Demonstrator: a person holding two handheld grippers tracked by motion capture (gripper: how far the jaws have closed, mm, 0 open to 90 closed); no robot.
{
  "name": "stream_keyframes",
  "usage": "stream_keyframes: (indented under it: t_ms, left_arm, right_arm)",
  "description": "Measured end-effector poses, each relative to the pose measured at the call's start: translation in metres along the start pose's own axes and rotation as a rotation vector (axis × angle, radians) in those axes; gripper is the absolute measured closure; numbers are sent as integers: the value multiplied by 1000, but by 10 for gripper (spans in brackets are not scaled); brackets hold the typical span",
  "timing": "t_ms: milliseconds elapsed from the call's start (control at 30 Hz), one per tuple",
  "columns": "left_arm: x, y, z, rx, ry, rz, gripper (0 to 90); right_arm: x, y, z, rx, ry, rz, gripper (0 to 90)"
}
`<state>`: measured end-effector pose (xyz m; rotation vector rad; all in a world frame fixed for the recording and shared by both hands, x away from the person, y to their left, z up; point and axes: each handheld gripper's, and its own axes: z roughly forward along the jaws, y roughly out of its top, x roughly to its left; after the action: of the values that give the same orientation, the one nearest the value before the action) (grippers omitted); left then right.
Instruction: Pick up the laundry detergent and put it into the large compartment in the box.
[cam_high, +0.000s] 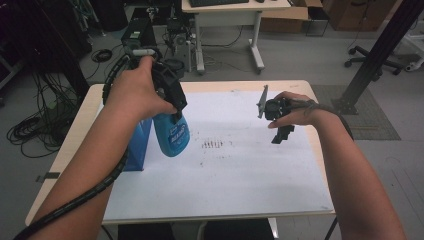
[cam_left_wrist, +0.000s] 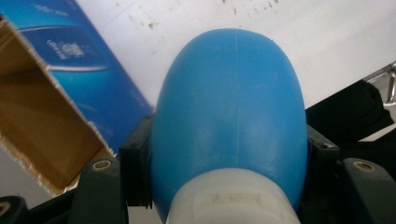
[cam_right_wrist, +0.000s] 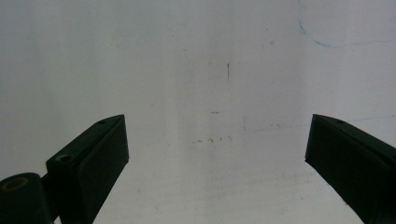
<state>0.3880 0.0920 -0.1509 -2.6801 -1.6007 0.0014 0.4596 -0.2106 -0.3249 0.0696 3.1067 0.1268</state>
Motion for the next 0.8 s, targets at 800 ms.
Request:
stream_keyframes:
  t_ms: [800]
  left_arm:
    - [33, -11, -67, 3, 22, -260, 375]
  right_arm:
    - [-1, 2, -3, -7, -5, -11, 59]
